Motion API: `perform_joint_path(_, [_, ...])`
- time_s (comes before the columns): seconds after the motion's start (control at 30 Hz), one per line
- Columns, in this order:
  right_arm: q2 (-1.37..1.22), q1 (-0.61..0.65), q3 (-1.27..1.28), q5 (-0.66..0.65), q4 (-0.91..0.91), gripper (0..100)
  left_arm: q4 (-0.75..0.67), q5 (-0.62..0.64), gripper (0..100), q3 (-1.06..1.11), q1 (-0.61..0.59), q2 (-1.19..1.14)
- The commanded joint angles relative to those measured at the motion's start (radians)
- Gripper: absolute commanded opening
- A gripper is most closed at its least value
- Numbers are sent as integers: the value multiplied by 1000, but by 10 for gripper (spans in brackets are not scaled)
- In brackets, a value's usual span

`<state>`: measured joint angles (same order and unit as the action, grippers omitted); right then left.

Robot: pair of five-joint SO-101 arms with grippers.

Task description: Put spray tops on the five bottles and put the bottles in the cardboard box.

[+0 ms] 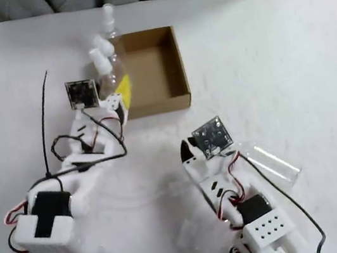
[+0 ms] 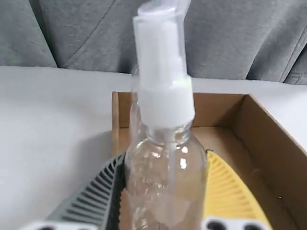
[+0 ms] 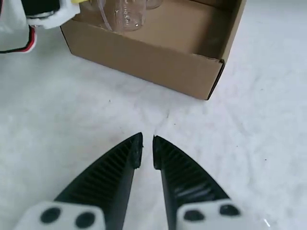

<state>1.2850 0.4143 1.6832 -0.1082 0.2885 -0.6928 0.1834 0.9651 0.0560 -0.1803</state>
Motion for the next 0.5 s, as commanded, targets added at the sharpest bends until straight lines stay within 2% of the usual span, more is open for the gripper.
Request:
perform_joint_path(0.0, [10, -10, 12, -12, -12, 15, -34, 6, 212, -38, -7, -35])
perform_joint_path(0.47, [10, -10, 12, -12, -12, 15, -34, 6, 258, -32, -12, -35])
